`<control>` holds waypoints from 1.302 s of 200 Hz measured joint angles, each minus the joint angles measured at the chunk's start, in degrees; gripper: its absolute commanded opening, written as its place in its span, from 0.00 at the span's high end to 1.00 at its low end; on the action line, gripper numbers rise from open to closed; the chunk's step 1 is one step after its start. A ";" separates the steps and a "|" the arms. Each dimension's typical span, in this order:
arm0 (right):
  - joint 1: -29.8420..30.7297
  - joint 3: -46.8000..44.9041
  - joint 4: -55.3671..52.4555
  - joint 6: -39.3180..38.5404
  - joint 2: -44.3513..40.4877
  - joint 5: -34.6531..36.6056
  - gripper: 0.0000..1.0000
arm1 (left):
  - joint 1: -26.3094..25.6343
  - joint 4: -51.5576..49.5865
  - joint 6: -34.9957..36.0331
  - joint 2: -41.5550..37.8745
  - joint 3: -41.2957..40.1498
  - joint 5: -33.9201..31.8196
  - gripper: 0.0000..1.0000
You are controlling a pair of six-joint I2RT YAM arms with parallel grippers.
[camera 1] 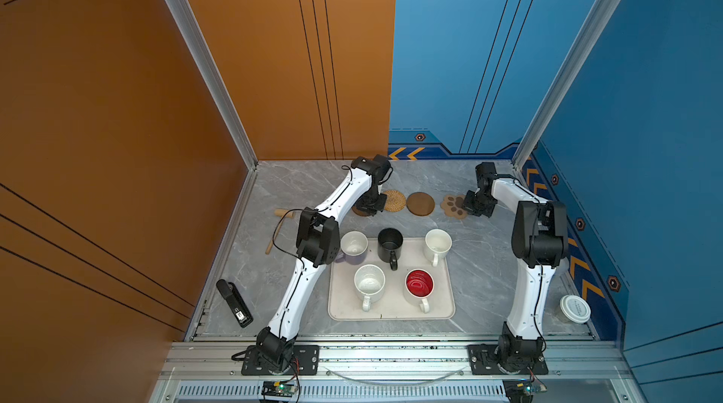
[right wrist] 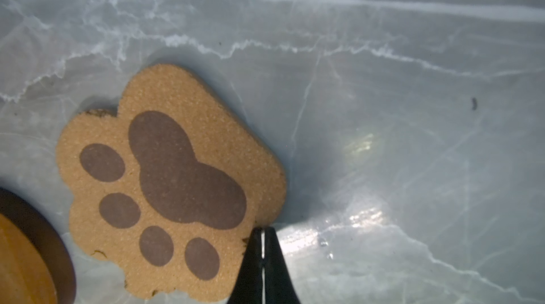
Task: Place cups on coasters
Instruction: Move the coaster to the top-right of the table.
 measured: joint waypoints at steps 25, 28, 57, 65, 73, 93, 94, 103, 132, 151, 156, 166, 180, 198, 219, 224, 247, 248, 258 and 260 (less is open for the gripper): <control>0.00 1.16 0.74 0.37 0.83 -0.59 1.00 | 0.00 0.00 -0.17 -0.26 0.00 -0.17 0.82; 0.00 1.22 0.72 0.35 0.85 -0.63 1.00 | 0.00 0.00 -0.17 -0.31 0.00 -0.17 0.82; 0.09 1.20 0.79 0.35 0.81 -0.79 1.00 | 0.00 0.00 -0.33 -1.44 0.20 -0.26 0.78; 0.13 0.96 1.18 0.35 0.57 -0.83 0.99 | 0.00 -0.02 -0.35 -1.99 0.31 -0.55 0.77; 0.31 0.50 1.86 0.35 0.26 -0.83 0.97 | 0.00 0.04 -0.37 -2.73 0.46 -0.83 0.77; 1.05 -1.14 3.06 0.35 -1.55 -0.85 0.89 | 0.00 0.02 -0.42 -5.81 0.50 -1.77 0.70; 1.07 -1.22 3.10 0.37 -1.64 -0.85 0.89 | 0.00 0.02 -0.42 -5.92 0.50 -1.81 0.69; 1.46 -2.16 3.39 0.35 -3.28 -0.85 0.85 | 0.00 0.02 -0.59 -7.80 0.50 -2.45 0.62; 2.78 -4.17 4.81 0.59 -10.51 -0.85 0.72 | 0.00 1.05 -1.05 -17.25 -3.28 -5.44 0.45; 3.54 -5.31 6.58 0.63 -15.30 -0.83 0.66 | -0.02 1.64 -1.73 -25.31 -9.60 -7.67 0.39; 3.72 -5.64 6.99 0.52 -16.26 -0.85 0.65 | 0.00 2.03 -2.19 -27.47 -11.82 -8.07 0.38; 4.28 -6.32 7.63 0.52 -18.25 -0.81 0.62 | -0.02 2.71 -2.80 -31.82 -16.65 -8.76 0.38; 5.25 -7.13 8.15 0.46 -20.11 -0.74 0.60 | -0.09 3.87 -4.33 -37.40 -24.00 -9.20 0.38; 6.95 -8.04 8.24 0.44 -21.62 -0.72 0.59 | -0.33 5.33 -7.13 -43.41 -33.29 -9.38 0.38; 9.14 -8.74 8.24 0.33 -22.56 -0.68 0.58 | -0.63 8.09 -11.02 -49.68 -43.78 -9.75 0.40; 9.60 -8.76 8.26 0.33 -22.67 -0.68 0.58 | -0.68 9.14 -12.07 -51.52 -46.86 -9.88 0.41; 11.19 -9.35 8.66 0.33 -23.08 -0.79 0.58 | -0.76 13.09 -16.55 -59.60 -58.82 -10.36 0.41; 11.28 -9.40 8.68 0.33 -23.10 -0.79 0.58 | -0.76 13.18 -16.63 -59.84 -59.14 -10.40 0.42; 11.56 -9.57 8.70 0.33 -23.17 -0.79 0.58 | -0.74 14.29 -18.91 -63.12 -63.28 -10.69 0.45; 11.65 -9.62 8.70 0.33 -23.19 -0.79 0.58 | -0.74 14.49 -19.34 -63.56 -63.78 -10.73 0.46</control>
